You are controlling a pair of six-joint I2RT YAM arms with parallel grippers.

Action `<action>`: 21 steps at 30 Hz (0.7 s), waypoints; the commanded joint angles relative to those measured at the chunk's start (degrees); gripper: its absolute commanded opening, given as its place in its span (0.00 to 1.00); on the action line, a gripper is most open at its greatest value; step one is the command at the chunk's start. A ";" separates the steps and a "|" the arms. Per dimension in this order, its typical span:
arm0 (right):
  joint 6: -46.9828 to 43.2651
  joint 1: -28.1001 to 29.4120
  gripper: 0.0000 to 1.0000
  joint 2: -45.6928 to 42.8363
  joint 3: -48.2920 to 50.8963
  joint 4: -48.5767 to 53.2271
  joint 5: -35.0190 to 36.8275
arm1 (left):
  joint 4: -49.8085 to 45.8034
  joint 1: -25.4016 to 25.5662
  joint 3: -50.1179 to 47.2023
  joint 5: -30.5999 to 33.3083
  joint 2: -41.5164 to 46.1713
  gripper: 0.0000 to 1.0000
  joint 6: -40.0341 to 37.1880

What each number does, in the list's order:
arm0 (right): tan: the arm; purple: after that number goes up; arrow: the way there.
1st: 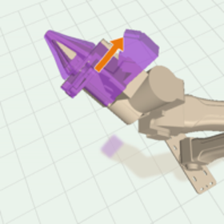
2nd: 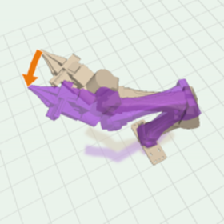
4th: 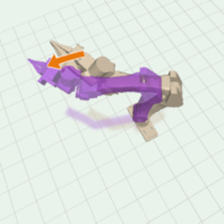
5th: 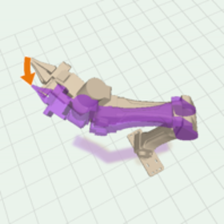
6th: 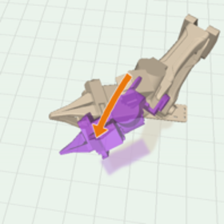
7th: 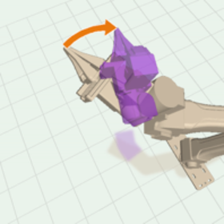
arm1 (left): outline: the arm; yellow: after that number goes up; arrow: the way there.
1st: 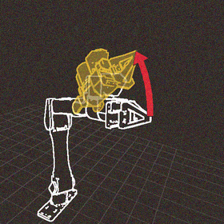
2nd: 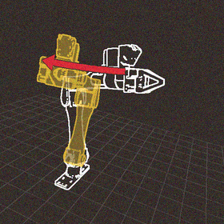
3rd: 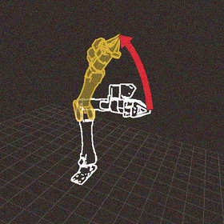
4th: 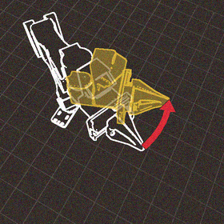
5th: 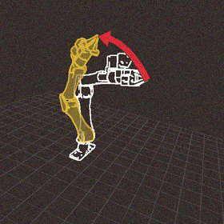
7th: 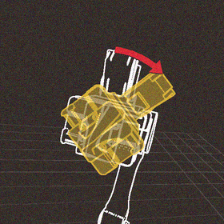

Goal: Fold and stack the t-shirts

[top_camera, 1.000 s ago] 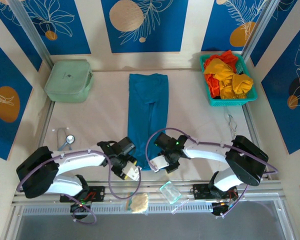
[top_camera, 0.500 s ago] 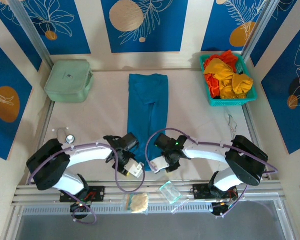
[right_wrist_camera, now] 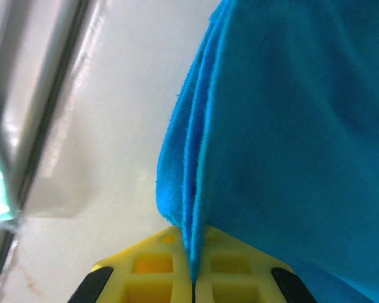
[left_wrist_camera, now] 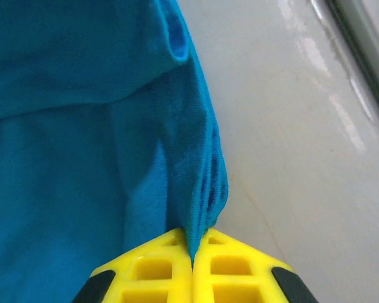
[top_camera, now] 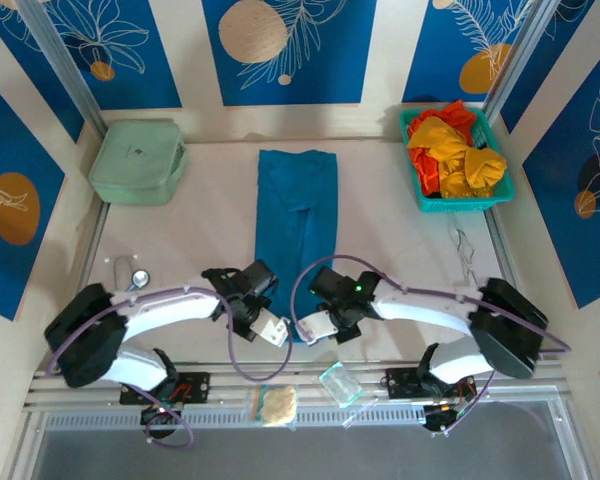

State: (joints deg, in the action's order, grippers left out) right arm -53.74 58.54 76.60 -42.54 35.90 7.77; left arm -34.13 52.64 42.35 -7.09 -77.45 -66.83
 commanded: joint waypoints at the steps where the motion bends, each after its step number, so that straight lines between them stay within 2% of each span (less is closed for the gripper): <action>1: 3.86 1.85 0.00 -7.85 1.36 6.75 -2.23 | -8.62 1.77 3.22 0.02 7.80 0.00 3.25; 5: 6.30 0.86 0.00 -14.91 1.58 9.55 -1.37 | -12.25 2.21 6.14 1.01 13.51 0.00 7.44; 9: 7.49 -5.90 0.00 -15.44 -2.02 7.10 0.66 | -11.04 0.35 9.55 5.76 11.38 0.00 7.24; 15: 8.10 -19.05 0.00 -10.99 -9.40 -0.93 -1.17 | -5.21 -9.55 18.38 5.09 3.84 0.00 6.02; 21: 6.78 -27.65 0.00 -2.32 -16.33 -4.14 -3.71 | -1.51 -14.93 24.28 4.16 -4.36 0.00 3.04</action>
State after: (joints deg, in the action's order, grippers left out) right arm -46.89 33.34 71.37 -56.80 33.76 6.57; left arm -37.04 39.29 64.29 -2.48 -78.98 -61.69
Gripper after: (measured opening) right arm 0.056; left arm 0.064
